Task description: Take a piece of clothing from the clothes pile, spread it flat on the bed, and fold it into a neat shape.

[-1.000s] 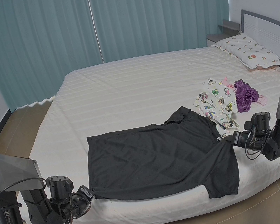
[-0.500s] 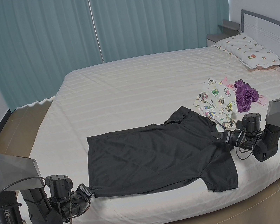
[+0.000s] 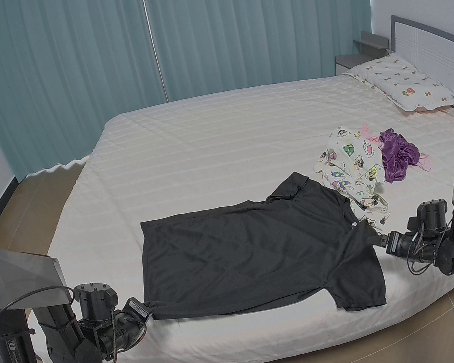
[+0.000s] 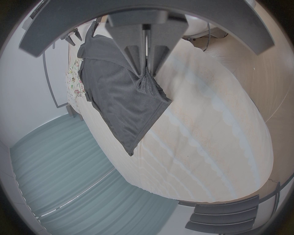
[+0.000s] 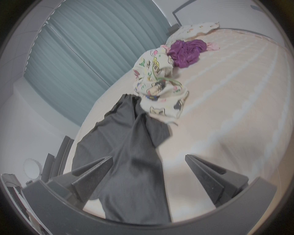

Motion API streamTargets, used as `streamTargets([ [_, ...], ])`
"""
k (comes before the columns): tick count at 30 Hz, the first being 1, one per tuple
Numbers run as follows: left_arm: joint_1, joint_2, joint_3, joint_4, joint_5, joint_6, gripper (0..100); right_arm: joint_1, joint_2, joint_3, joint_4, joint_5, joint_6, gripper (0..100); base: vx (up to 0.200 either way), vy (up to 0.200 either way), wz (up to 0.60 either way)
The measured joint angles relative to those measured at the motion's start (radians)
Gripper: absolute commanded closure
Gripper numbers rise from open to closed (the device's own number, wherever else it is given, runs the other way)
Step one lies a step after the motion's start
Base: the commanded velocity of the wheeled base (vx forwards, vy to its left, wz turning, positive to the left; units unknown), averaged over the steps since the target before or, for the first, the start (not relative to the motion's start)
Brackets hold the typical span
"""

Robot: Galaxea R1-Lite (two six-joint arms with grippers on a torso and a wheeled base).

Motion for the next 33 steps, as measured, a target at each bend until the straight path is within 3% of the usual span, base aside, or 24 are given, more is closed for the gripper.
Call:
streamTargets([
  [10,0.003,0.0,-0.001,0.003,-0.001,0.0,100,0.031,-0.011,0.274,-0.121,0.046,-0.134,0,0.0,0.0,0.0],
  [17,0.003,0.0,-0.001,0.003,-0.001,0.001,100,0.079,0.049,0.316,-0.24,0.041,-0.158,0,0.0,0.0,0.0],
  [33,0.003,0.0,-0.002,0.004,-0.002,0.001,100,0.1,0.13,0.311,-0.292,0.035,-0.19,0,0.0,0.0,0.0],
])
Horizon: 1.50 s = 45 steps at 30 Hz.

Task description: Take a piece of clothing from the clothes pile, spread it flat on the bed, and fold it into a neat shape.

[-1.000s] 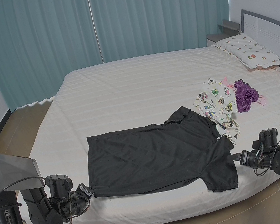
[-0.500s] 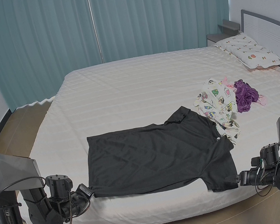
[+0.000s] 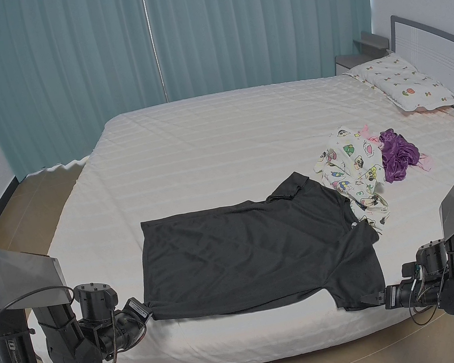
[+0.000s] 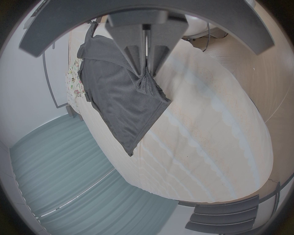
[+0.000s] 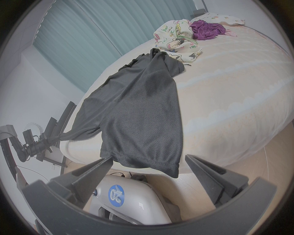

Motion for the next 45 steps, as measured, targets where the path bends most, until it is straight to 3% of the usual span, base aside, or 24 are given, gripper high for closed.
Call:
streamTargets([
  [1,0.0,0.0,-0.001,0.001,0.0,0.0,100,0.0,0.003,-0.001,-0.002,0.0,0.0,100,0.0,0.0,0.0],
  [10,0.0,0.0,-0.001,0.003,0.0,0.0,100,-0.009,0.007,0.026,-0.017,-0.001,0.0,100,0.0,0.0,0.0],
  [24,-0.004,-0.014,0.028,-0.004,0.001,0.006,100,-0.093,-0.11,0.19,-0.033,0.014,0.02,100,0.0,0.0,0.0],
  [28,-0.007,-0.027,0.047,-0.007,0.006,0.024,100,-0.091,-0.165,0.199,0.055,-0.012,0.033,100,0.0,0.0,0.0],
  [39,-0.01,-0.054,0.084,-0.009,0.038,0.11,100,-0.042,-0.413,0.201,0.501,-0.079,0.044,100,0.0,0.0,0.0],
  [45,-0.011,-0.065,0.106,-0.003,0.076,0.186,100,0.012,-0.531,0.201,0.613,-0.141,0.083,100,0.0,0.0,0.0],
])
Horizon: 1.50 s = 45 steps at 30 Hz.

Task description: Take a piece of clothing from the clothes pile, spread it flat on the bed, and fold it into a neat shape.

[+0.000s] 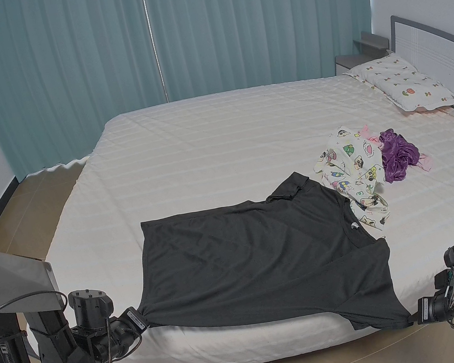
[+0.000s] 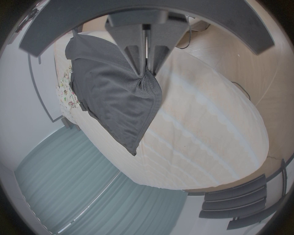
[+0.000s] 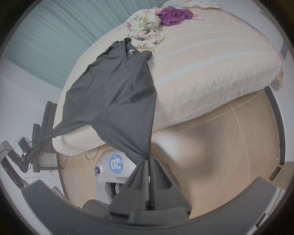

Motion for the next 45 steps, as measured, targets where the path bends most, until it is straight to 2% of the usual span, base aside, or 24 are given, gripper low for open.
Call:
streamTargets([
  [4,-0.009,-0.005,0.037,0.003,0.01,0.059,100,0.047,-0.054,0.0,0.017,-0.026,0.039,100,0.0,0.0,0.0],
  [10,-0.049,-0.006,0.089,0.003,0.014,0.105,100,0.067,-0.093,0.0,0.056,-0.071,0.047,100,0.0,0.0,0.0],
  [20,-0.065,0.037,0.105,-0.003,0.014,0.139,100,0.067,-0.185,0.0,0.206,-0.077,0.032,100,0.0,0.0,0.0],
  [27,-0.066,0.072,0.097,-0.006,0.008,0.139,100,0.06,-0.204,0.0,0.201,-0.076,0.031,100,0.0,0.0,0.0],
  [28,-0.066,0.075,0.097,-0.007,0.006,0.139,0,0.059,-0.206,0.0,0.2,-0.076,0.031,100,0.0,0.0,0.0],
  [38,-0.071,0.104,0.08,-0.01,-0.001,0.151,0,0.05,-0.209,0.0,0.198,-0.064,0.034,100,0.0,0.0,0.0],
  [41,-0.073,0.107,0.079,-0.032,-0.037,0.157,0,0.037,-0.21,-0.006,0.198,-0.049,0.034,100,0.0,0.0,0.0],
  [45,-0.07,0.115,0.089,-0.061,-0.075,0.223,0,0.02,-0.21,-0.017,0.198,-0.033,0.034,100,0.0,0.0,0.0],
])
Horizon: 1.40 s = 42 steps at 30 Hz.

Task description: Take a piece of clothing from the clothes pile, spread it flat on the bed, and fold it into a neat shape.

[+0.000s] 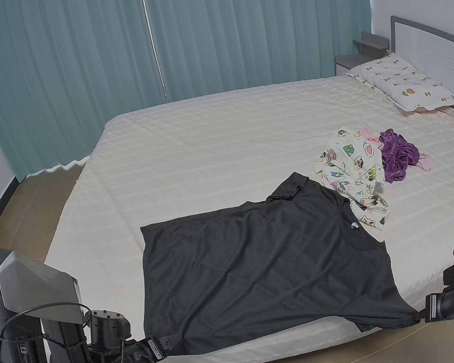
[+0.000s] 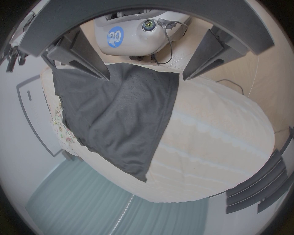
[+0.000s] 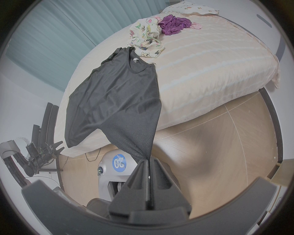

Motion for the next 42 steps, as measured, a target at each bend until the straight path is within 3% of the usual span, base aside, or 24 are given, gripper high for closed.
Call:
streamTargets([
  [7,0.027,0.049,0.023,-0.056,-0.026,0.227,0,-0.011,0.0,-0.013,0.0,0.009,-0.001,100,0.0,0.0,0.0],
  [15,0.051,0.136,0.058,-0.207,-0.099,0.39,0,-0.013,0.001,-0.024,0.001,0.012,-0.002,100,0.0,0.0,0.0],
  [29,0.049,0.207,0.007,-0.213,-0.107,0.403,0,-0.012,-0.002,-0.032,0.001,0.011,-0.011,100,0.0,0.0,0.0],
  [42,0.083,0.184,-0.094,-0.062,-0.171,0.39,0,-0.011,-0.004,-0.035,0.0,0.012,-0.01,100,0.0,0.0,0.0],
])
